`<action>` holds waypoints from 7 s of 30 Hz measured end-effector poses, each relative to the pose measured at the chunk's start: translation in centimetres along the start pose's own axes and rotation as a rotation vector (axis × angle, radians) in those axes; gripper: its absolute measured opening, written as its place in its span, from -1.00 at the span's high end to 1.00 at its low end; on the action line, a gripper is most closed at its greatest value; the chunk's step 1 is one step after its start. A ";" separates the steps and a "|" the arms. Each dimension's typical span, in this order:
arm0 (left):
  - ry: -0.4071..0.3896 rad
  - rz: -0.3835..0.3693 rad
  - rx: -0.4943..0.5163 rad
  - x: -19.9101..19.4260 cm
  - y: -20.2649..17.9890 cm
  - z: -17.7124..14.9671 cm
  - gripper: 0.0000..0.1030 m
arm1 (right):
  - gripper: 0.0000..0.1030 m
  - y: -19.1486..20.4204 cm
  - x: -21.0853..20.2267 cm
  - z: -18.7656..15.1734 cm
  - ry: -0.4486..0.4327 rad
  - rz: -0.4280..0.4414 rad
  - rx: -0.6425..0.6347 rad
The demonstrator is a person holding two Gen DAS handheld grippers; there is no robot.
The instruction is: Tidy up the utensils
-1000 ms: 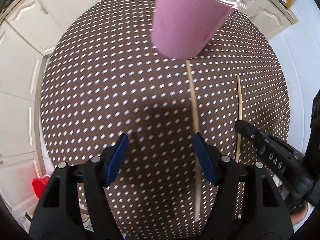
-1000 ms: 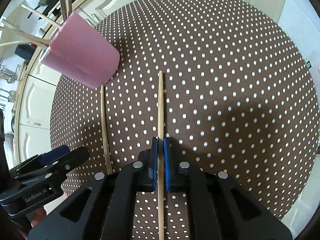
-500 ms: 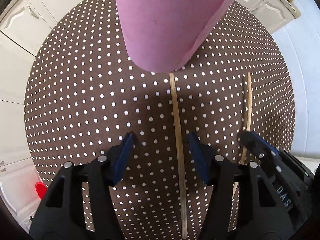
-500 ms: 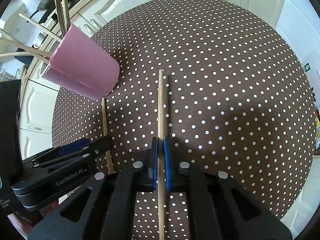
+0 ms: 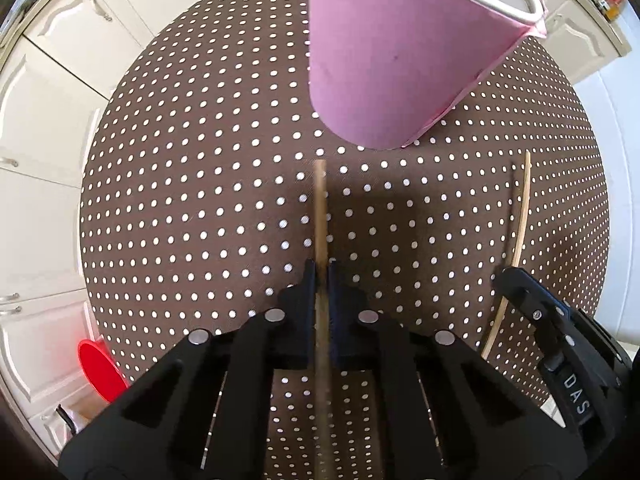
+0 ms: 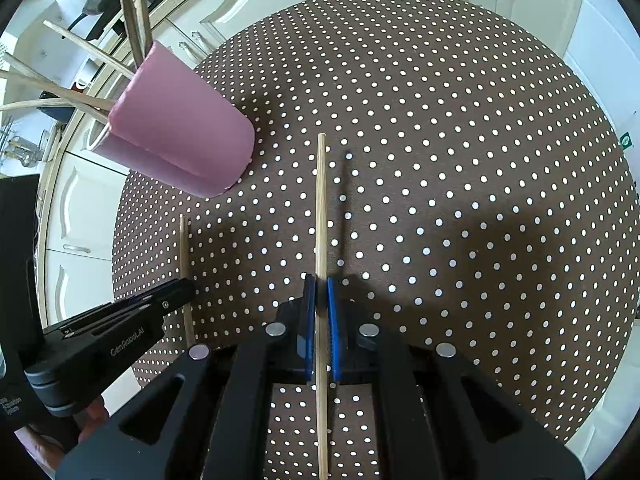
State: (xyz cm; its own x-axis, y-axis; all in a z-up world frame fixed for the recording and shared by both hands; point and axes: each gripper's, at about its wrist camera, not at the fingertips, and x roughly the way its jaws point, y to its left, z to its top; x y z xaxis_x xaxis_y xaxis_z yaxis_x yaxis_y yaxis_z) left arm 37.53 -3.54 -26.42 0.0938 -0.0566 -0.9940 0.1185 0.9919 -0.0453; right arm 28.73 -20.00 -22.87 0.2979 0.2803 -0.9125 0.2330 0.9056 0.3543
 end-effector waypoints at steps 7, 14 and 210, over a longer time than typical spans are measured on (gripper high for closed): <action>-0.056 -0.037 -0.011 -2.3 0.5 -1.6 0.88 | 0.90 0.3 -1.8 0.1 -0.029 0.040 -0.023; -0.130 -0.048 -0.040 -5.5 0.5 -3.6 0.88 | 0.90 0.8 -4.0 0.8 -0.080 0.073 -0.053; -0.929 0.043 -0.008 -37.8 0.3 -27.0 -0.62 | -0.84 5.6 -32.5 -12.0 -0.574 0.176 -0.386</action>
State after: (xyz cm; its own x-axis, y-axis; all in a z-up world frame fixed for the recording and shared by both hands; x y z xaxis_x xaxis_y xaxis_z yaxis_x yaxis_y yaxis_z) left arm 7.35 1.99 8.50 0.8522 -0.0845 -0.5164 0.0902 0.9958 -0.0141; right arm 9.19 -20.21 6.36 0.7659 0.3171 -0.5593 -0.1760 0.9401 0.2919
